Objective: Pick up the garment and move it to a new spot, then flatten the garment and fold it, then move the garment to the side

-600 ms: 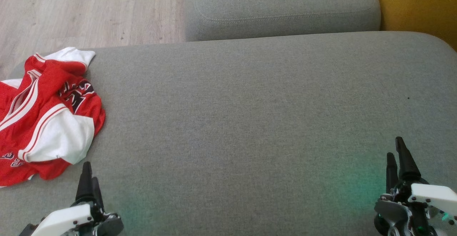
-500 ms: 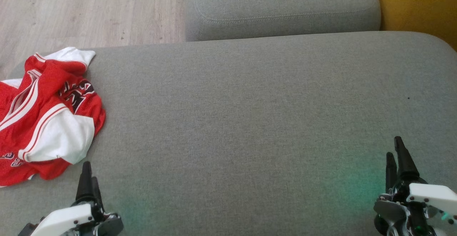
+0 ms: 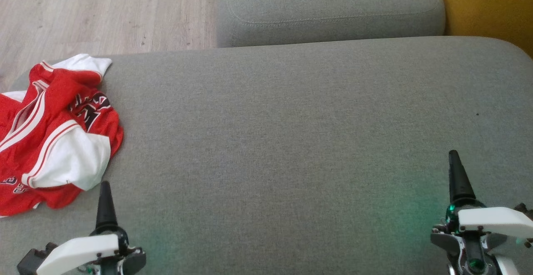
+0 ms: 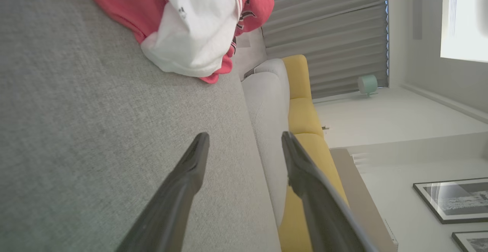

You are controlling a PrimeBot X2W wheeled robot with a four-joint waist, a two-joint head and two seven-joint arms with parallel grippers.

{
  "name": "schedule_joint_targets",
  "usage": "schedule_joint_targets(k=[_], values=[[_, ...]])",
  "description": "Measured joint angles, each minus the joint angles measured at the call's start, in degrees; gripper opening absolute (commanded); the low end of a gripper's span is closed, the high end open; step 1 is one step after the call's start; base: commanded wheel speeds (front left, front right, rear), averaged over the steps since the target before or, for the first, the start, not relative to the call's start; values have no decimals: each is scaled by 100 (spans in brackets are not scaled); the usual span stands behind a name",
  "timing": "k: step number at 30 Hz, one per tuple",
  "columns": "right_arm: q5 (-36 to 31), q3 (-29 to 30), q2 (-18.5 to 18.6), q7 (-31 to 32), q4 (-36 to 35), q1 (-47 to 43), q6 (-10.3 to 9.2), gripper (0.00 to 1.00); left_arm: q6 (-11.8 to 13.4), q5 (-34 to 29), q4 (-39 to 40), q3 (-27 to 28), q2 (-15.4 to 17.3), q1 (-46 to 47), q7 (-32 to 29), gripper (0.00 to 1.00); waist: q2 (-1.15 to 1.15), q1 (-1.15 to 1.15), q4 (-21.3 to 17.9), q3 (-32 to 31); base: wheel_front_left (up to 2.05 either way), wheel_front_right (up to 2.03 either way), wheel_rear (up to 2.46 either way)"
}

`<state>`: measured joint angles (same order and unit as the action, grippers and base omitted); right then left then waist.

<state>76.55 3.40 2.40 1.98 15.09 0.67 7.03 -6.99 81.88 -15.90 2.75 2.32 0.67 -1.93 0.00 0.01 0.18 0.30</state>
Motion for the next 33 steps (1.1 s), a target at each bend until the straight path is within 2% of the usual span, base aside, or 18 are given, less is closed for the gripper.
schedule_joint_targets(k=[13, 21, 33], values=[[-1388, -331, 57, -207, -104, 7, 0, 100, -2, -1379, 32, -286, 10, -8, 215, 100, 0, 0, 6, 6, 0, 0, 0], [-2257, -460, 133, -353, -91, 26, 0, 100, -1, -2340, -55, -505, 131, -84, 354, 100, 0, 0, 11, 3, 0, 0, 0], [-3286, -616, 140, -535, -40, 27, 0, 100, 52, -3303, -67, -739, 268, -91, 554, 100, 0, 0, 6, -18, 0, 0, 0]])
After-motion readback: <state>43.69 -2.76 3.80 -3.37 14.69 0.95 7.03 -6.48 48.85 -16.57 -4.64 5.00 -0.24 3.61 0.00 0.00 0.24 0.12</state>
